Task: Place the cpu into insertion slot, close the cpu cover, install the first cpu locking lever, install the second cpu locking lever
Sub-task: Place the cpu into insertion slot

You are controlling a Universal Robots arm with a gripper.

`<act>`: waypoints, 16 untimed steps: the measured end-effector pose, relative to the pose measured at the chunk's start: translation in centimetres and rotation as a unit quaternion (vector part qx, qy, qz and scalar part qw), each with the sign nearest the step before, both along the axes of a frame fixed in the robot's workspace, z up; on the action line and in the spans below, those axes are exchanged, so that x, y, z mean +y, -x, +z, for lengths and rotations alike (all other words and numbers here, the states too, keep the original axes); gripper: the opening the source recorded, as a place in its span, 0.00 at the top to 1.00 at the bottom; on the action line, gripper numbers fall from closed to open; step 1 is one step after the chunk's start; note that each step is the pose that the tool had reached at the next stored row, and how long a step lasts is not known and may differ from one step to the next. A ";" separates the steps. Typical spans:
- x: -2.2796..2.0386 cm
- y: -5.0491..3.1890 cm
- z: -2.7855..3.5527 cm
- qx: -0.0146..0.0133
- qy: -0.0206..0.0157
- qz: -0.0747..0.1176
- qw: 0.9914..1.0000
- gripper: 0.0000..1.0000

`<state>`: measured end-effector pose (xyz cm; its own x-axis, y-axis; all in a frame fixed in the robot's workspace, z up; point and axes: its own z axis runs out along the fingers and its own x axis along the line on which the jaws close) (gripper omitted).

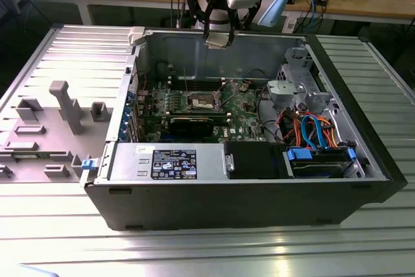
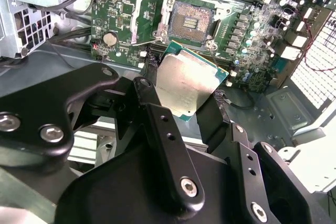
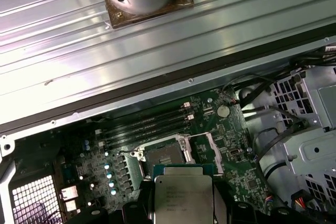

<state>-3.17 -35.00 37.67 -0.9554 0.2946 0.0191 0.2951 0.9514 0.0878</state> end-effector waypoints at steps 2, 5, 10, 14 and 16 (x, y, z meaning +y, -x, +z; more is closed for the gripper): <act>0.00 0.00 -0.01 0.000 0.000 -0.007 1.000 0.46; 0.00 0.00 -0.03 0.000 0.000 -0.013 1.000 0.46; 0.00 0.01 -0.05 0.000 0.000 -0.030 1.000 0.46; 0.00 0.01 -0.05 0.000 0.000 -0.042 0.999 0.46; 0.00 0.01 -0.05 0.000 0.000 -0.044 0.999 0.46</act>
